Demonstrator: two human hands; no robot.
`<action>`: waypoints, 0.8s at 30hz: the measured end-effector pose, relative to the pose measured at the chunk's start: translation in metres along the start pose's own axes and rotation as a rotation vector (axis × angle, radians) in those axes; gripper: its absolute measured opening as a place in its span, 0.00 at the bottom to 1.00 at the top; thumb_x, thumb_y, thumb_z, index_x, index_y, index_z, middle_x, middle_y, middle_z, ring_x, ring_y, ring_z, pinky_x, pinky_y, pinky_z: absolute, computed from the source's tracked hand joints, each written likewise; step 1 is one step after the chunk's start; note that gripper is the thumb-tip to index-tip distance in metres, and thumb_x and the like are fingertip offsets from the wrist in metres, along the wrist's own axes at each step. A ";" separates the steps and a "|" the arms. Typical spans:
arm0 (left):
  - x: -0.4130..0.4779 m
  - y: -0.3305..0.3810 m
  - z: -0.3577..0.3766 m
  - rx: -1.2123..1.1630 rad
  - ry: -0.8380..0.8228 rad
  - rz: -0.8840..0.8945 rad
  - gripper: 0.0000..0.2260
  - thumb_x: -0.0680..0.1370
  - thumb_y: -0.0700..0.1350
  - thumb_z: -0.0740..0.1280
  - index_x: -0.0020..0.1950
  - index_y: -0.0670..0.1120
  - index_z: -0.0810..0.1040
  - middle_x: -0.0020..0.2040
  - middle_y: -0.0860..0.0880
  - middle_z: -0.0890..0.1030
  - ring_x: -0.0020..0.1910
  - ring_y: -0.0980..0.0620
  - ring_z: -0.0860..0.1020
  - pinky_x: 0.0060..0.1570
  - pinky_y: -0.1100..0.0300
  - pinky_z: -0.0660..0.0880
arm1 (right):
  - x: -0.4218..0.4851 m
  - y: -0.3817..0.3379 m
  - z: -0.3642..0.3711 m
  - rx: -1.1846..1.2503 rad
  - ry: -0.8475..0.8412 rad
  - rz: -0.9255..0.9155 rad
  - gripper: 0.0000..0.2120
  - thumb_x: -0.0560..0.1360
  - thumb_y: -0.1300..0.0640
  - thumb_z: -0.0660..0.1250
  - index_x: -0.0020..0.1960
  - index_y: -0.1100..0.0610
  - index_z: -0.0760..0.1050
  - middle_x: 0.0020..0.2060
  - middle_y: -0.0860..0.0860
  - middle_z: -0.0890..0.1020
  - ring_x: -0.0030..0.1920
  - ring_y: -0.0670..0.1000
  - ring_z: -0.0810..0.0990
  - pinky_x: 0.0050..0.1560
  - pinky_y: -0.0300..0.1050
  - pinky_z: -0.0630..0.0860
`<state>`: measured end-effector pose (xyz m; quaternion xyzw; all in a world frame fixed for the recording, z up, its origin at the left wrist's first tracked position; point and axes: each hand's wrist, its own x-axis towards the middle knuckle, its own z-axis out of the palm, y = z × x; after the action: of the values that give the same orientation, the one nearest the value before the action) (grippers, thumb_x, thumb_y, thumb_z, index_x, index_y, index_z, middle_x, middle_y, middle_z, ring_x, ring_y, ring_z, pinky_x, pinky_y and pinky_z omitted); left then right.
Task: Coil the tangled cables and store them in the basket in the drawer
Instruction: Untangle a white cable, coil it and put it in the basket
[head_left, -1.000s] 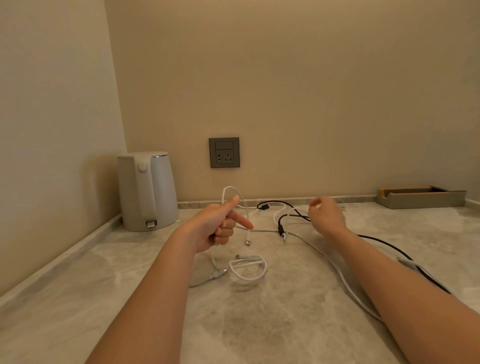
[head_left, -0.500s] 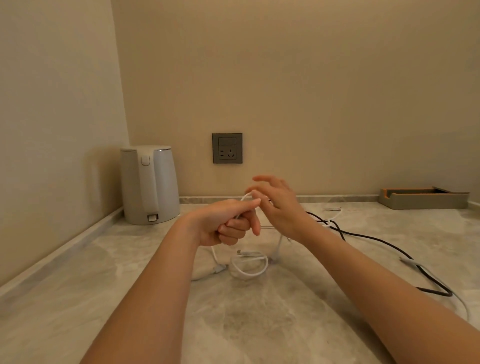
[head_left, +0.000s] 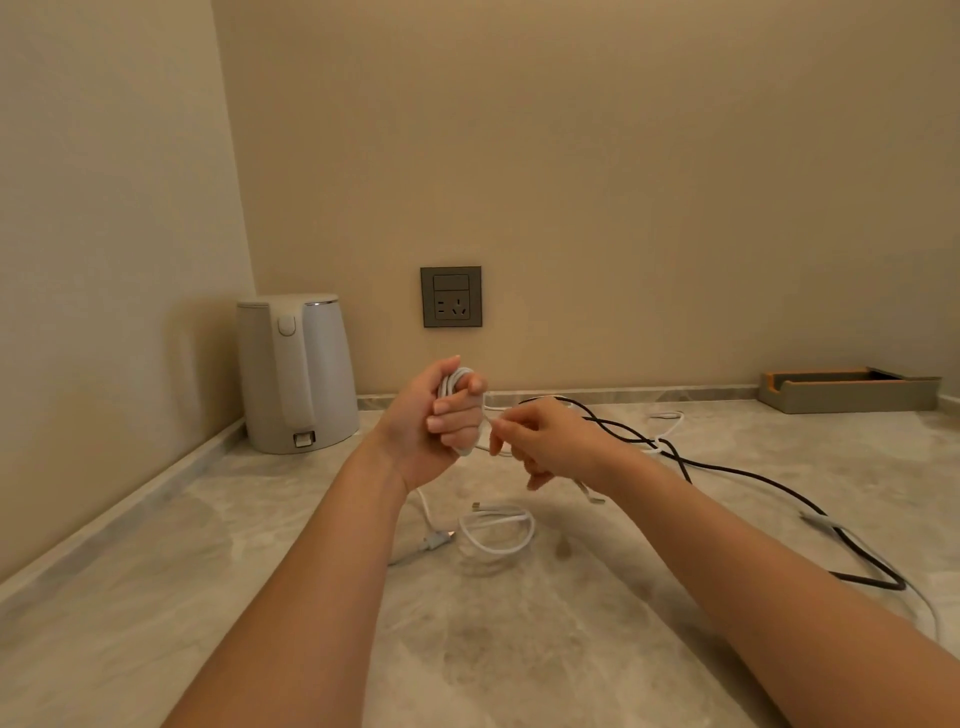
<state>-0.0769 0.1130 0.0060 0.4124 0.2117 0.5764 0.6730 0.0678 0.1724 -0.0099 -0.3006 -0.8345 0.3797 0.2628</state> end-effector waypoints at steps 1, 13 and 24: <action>0.000 -0.002 0.000 0.005 0.024 -0.003 0.22 0.79 0.49 0.54 0.28 0.42 0.74 0.16 0.55 0.63 0.12 0.59 0.61 0.14 0.70 0.56 | -0.001 -0.002 0.000 0.004 -0.045 0.021 0.13 0.81 0.58 0.58 0.43 0.59 0.77 0.28 0.51 0.70 0.25 0.44 0.71 0.32 0.40 0.78; 0.002 -0.012 0.007 0.046 -0.184 -0.169 0.16 0.75 0.50 0.60 0.30 0.44 0.71 0.17 0.54 0.66 0.16 0.59 0.54 0.14 0.69 0.60 | -0.005 -0.002 -0.011 0.122 0.090 -0.194 0.16 0.83 0.53 0.50 0.47 0.52 0.77 0.41 0.45 0.78 0.42 0.43 0.75 0.50 0.43 0.71; 0.005 -0.015 0.010 0.000 -0.267 -0.209 0.20 0.78 0.53 0.58 0.28 0.45 0.70 0.17 0.53 0.67 0.16 0.58 0.56 0.15 0.68 0.60 | -0.007 -0.003 -0.019 0.216 0.072 -0.298 0.13 0.82 0.58 0.54 0.55 0.63 0.75 0.44 0.55 0.77 0.46 0.50 0.75 0.50 0.46 0.73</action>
<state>-0.0592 0.1143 0.0006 0.4610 0.1620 0.4433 0.7515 0.0841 0.1743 0.0019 -0.1573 -0.8142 0.4128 0.3767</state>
